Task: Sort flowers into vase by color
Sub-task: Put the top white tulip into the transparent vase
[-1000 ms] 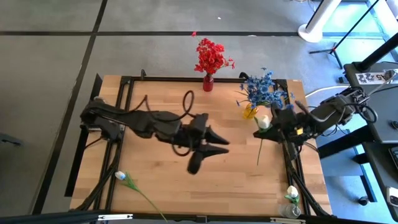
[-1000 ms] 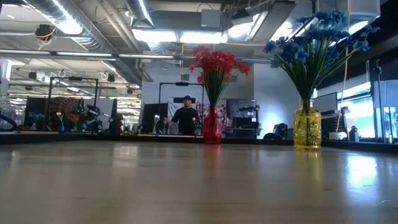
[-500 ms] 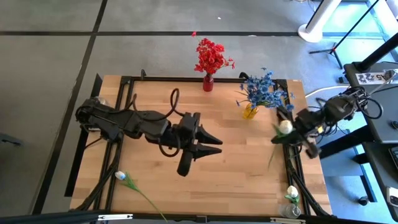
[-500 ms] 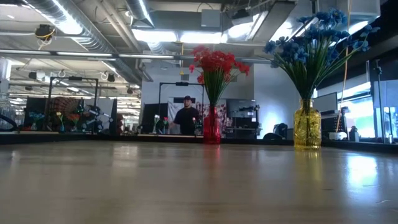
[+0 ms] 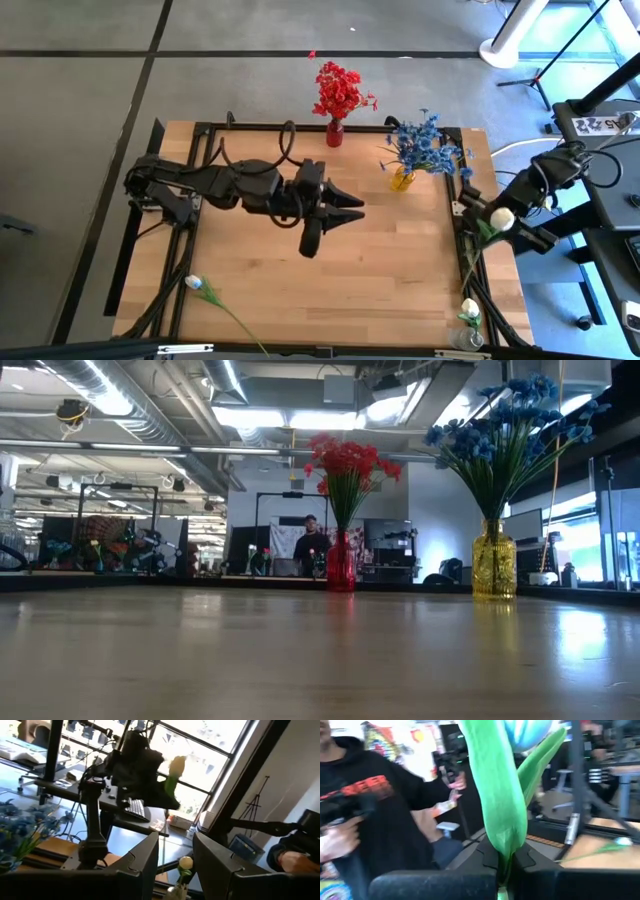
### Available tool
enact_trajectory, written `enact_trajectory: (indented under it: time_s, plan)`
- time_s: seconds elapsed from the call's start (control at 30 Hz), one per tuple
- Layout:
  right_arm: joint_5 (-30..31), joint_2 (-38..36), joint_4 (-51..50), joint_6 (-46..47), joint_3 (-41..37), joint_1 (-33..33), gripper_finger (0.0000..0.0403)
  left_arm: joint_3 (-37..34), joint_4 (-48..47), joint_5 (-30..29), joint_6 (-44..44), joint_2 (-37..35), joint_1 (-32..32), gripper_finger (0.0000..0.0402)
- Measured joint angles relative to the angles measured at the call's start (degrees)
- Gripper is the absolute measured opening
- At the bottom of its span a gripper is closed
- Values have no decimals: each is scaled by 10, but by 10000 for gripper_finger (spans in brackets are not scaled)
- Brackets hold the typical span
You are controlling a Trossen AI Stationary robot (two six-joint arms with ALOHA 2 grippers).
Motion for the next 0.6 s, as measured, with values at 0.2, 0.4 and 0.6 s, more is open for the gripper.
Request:
enact_trajectory:
  time_s: [0.2,0.4,0.6]
  plan:
    - [-67,0,40,0,-38,0,2,0,-17,1,-2,0,3,118]
    - [-78,1,43,-16,-39,49,2,0,-51,1,-22,0,4,118]
    - [13,35,42,-44,-44,173,2,0,-60,1,-29,0,18,118]
